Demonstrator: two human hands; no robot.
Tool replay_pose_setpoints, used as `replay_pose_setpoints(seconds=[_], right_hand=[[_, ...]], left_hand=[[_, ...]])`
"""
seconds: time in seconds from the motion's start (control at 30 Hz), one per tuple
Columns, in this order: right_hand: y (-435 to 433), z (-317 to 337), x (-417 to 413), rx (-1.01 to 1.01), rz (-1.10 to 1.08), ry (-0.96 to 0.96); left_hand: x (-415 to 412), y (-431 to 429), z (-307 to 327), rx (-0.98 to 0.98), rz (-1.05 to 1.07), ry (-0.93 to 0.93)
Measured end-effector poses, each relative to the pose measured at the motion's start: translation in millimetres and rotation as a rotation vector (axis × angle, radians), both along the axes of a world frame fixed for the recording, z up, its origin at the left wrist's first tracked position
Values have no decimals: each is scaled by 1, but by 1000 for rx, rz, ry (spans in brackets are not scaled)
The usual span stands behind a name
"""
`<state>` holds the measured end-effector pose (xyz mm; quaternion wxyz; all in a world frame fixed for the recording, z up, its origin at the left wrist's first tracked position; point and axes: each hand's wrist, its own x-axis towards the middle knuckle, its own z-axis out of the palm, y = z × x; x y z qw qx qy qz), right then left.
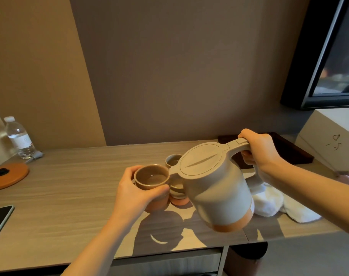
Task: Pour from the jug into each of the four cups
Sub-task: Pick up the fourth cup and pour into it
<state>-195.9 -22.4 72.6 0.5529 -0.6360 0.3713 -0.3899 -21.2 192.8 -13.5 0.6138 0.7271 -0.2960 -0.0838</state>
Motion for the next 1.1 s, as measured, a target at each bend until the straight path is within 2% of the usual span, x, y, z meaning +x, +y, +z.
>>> replay_pose_setpoints(seconds=[0.2, 0.47, 0.83, 1.1], right_hand=[[-9, -5, 2, 26, -30, -13], [-23, -14, 4, 59, -49, -8], [-41, -29, 14, 125, -74, -28], [-51, -36, 12, 167, -50, -47]], left_hand=[[31, -22, 23, -12, 56, -37], [74, -57, 27, 102, 67, -109], [129, -105, 1, 260, 83, -16], [144, -117, -23, 463, 63, 16]])
